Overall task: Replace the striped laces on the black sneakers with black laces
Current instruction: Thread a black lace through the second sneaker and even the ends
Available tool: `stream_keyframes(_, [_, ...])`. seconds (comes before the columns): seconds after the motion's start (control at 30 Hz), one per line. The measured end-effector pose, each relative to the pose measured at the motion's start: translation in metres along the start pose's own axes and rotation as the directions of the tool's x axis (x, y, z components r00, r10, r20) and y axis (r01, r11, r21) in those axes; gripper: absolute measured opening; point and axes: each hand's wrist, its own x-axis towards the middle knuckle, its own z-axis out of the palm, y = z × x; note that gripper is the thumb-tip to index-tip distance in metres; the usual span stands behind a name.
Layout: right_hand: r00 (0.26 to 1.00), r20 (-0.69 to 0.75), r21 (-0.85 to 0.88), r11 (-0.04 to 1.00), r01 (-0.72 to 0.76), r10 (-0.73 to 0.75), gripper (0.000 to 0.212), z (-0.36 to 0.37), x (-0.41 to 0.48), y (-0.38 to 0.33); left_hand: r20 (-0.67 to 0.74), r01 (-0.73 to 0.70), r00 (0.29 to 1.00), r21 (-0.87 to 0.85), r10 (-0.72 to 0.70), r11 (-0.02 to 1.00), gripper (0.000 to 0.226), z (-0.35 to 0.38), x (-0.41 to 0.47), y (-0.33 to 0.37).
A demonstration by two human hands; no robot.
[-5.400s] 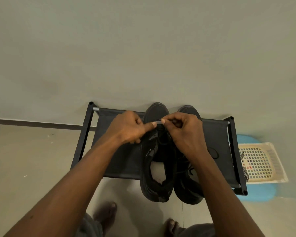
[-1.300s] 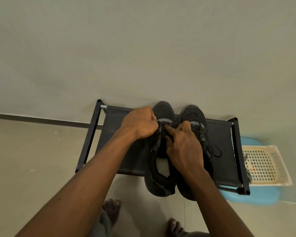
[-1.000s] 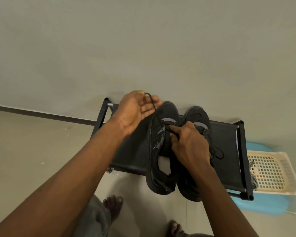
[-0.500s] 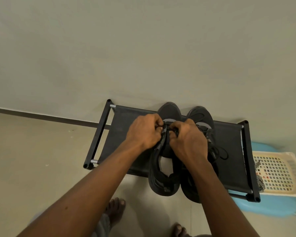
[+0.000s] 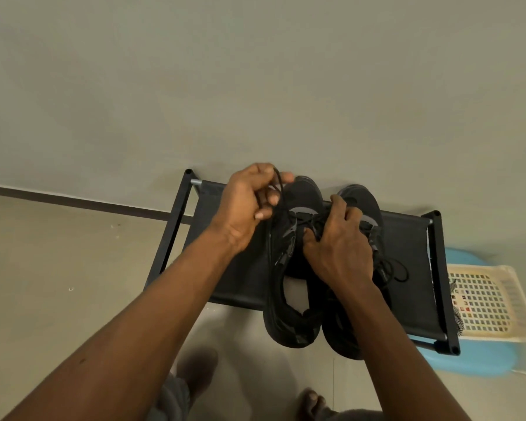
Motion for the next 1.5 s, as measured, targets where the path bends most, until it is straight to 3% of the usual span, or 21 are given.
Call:
stream_keyframes(0.1, [1.0,0.007,0.001,1.0,-0.005,0.005,0.073,-0.001,-0.001,-0.001,0.042,0.027,0.999,-0.229,-0.018,0.973,0.022,-0.005,0.0,0.009])
stream_keyframes(0.17, [1.0,0.008,-0.006,1.0,-0.003,0.003,0.072,-0.001,-0.001,-0.002,0.01,-0.001,1.0,-0.072,0.002,0.997,0.019,-0.009,0.002,0.009])
stream_keyframes(0.2, [1.0,0.007,-0.008,1.0,-0.002,0.002,0.071,-0.001,-0.001,-0.002,-0.018,-0.039,0.999,0.133,0.042,0.99,0.017,-0.01,0.003,0.006])
stream_keyframes(0.23, [1.0,0.004,-0.01,1.0,0.0,0.0,0.071,-0.001,-0.001,-0.002,-0.03,-0.079,0.995,0.393,0.099,0.916,0.013,-0.012,0.004,0.003])
stream_keyframes(0.3, [1.0,0.0,-0.016,1.0,-0.003,0.003,0.073,-0.001,-0.001,-0.002,0.045,-0.098,0.993,0.818,0.107,0.566,0.007,-0.017,0.004,-0.009])
stream_keyframes(0.33, [1.0,0.002,-0.018,1.0,-0.008,0.008,0.076,-0.001,0.0,-0.002,0.082,-0.092,0.996,0.916,0.042,0.39,0.008,-0.018,0.003,-0.015])
stream_keyframes(0.37, [1.0,0.006,-0.016,1.0,-0.018,0.018,0.08,-0.001,0.001,-0.001,0.094,-0.089,0.996,0.952,-0.004,0.294,0.008,-0.017,0.0,-0.02])
stream_keyframes(0.4, [0.999,0.015,-0.011,1.0,-0.028,0.028,0.085,-0.001,0.001,-0.001,0.09,-0.081,0.996,0.961,-0.022,0.264,0.007,-0.015,-0.002,-0.024])
stream_keyframes(0.6, [0.996,0.068,-0.022,0.999,-0.048,0.05,0.103,-0.003,0.001,-0.001,0.061,-0.053,0.998,0.955,-0.02,0.293,0.009,-0.006,-0.002,-0.028])
stream_keyframes(0.67, [0.996,0.076,-0.036,0.998,-0.043,0.045,0.102,-0.004,0.001,-0.001,0.02,0.014,0.998,0.864,-0.063,0.504,0.02,-0.003,-0.001,-0.025])
stream_keyframes(0.73, [0.996,0.081,-0.044,0.998,-0.042,0.045,0.1,-0.005,0.001,-0.002,0.039,0.088,0.989,0.607,-0.14,0.79,0.014,0.001,0.0,-0.019])
stream_keyframes(0.83, [0.995,0.086,-0.057,0.998,-0.04,0.045,0.099,-0.005,0.001,-0.002,0.159,0.149,0.97,0.195,-0.181,0.969,0.017,0.001,0.0,-0.006])
stream_keyframes(0.97, [0.996,0.079,-0.07,0.997,-0.036,0.041,0.098,-0.004,0.002,-0.001,0.265,0.185,0.953,-0.136,-0.145,0.973,0.009,0.0,0.001,0.003])
stream_keyframes(1.13, [0.996,0.082,-0.079,0.996,-0.037,0.043,0.094,-0.004,0.002,-0.001,0.334,0.146,0.942,-0.286,-0.044,0.947,0.002,-0.001,-0.002,0.015])
stream_keyframes(1.2, [0.996,0.075,-0.084,0.996,-0.035,0.041,0.088,-0.004,0.001,-0.001,0.233,0.082,0.972,-0.206,-0.033,0.975,0.004,0.002,-0.006,0.018])
stream_keyframes(1.27, [0.997,0.069,-0.071,0.997,-0.028,0.032,0.08,-0.003,0.001,0.0,0.069,-0.071,0.996,0.149,0.061,0.986,0.007,0.003,-0.008,0.015])
stream_keyframes(1.3, [0.997,0.067,-0.062,0.998,-0.023,0.027,0.076,-0.003,0.001,0.0,0.035,-0.139,0.99,0.402,0.136,0.905,0.008,0.001,-0.008,0.011])
stream_keyframes(1.37, [0.997,0.068,-0.05,0.999,-0.017,0.021,0.071,-0.002,0.001,0.001,0.092,-0.158,0.985,0.805,0.144,0.572,0.014,-0.005,-0.009,0.002])
stream_keyframes(1.43, [0.997,0.076,-0.042,0.999,-0.014,0.017,0.069,-0.002,0.002,0.001,0.122,-0.13,0.991,0.948,0.045,0.289,0.029,-0.009,-0.008,-0.008])
stream_keyframes(1.5, [0.997,0.078,-0.039,0.999,-0.01,0.013,0.067,-0.002,0.003,0.001,0.113,-0.114,0.993,0.972,0.016,0.204,0.027,-0.008,-0.006,-0.017])
